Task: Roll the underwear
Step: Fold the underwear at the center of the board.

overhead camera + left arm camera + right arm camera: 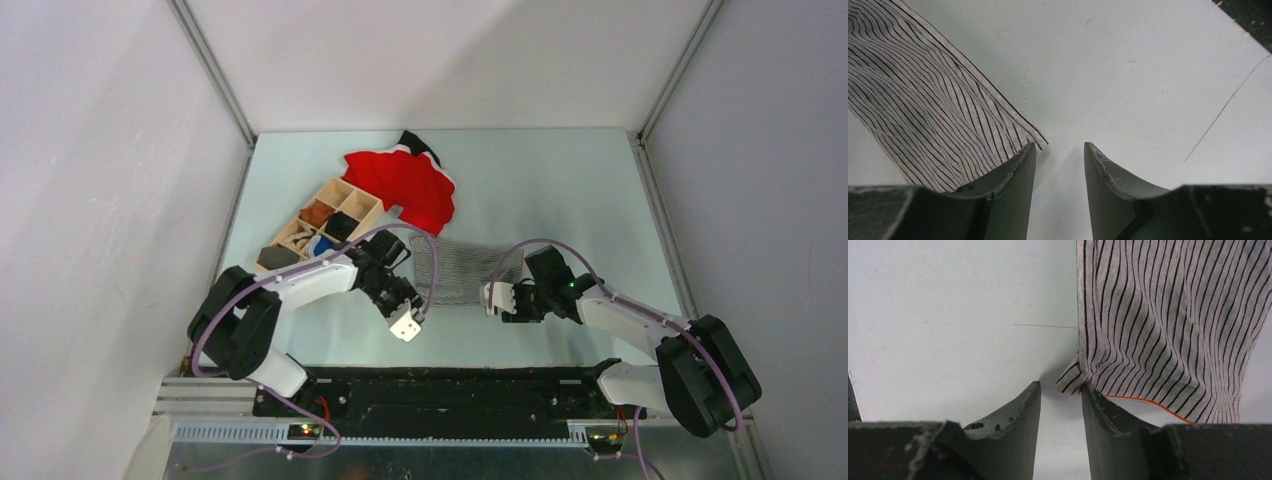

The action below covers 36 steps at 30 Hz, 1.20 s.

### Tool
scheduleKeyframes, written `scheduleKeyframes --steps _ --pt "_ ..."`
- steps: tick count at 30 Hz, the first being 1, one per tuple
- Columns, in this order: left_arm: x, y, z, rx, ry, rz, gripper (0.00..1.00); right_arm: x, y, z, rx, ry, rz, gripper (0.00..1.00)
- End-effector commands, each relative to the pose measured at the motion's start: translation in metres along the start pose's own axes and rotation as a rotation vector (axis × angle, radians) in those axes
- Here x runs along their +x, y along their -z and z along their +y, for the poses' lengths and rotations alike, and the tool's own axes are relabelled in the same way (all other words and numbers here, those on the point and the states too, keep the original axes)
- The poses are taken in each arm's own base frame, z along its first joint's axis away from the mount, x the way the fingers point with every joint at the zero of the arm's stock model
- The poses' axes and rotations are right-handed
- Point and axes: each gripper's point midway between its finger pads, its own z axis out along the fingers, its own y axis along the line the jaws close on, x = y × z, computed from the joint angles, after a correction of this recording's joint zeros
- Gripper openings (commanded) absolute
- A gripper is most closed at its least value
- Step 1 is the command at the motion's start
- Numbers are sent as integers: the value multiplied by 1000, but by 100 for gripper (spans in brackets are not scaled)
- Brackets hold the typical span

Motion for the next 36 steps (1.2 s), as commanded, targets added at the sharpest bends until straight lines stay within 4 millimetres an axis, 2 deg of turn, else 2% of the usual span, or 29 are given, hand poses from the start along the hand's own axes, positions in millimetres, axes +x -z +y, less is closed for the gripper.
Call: scheduleKeyframes --steps 1,4,7,12,16,19,20,21,22,23,27,31,36 --pt "7 -2 16 -9 -91 28 45 -11 5 -20 61 8 -25 41" --pt "20 -7 14 24 -67 72 43 -8 1 -19 38 3 -14 42" --pt "27 -8 22 -5 -49 97 43 -5 -2 -19 28 -3 -3 42" --pt "26 -8 23 -1 -41 89 43 -1 -5 -20 13 -3 14 41" --pt "29 4 17 11 28 115 43 7 -10 -18 -30 -20 48 39" --pt "32 15 16 -31 95 109 46 9 -12 -20 -68 -42 65 32" --pt "30 20 21 -62 93 106 50 13 -15 -14 -99 -55 80 29" --pt "27 18 19 -75 120 89 52 12 -15 -18 -98 -55 81 23" --pt "24 22 26 -113 102 86 55 14 -16 -14 -121 -66 90 20" --pt "20 17 22 -115 104 62 56 13 -15 -16 -128 -72 84 14" --pt "8 6 29 -182 60 12 61 12 -14 -11 -188 -99 74 1" --pt "1 -4 27 -171 94 -14 61 10 -12 -12 -216 -144 57 0" --pt "3 -9 34 -234 128 11 59 13 -11 -14 -215 -160 62 0"
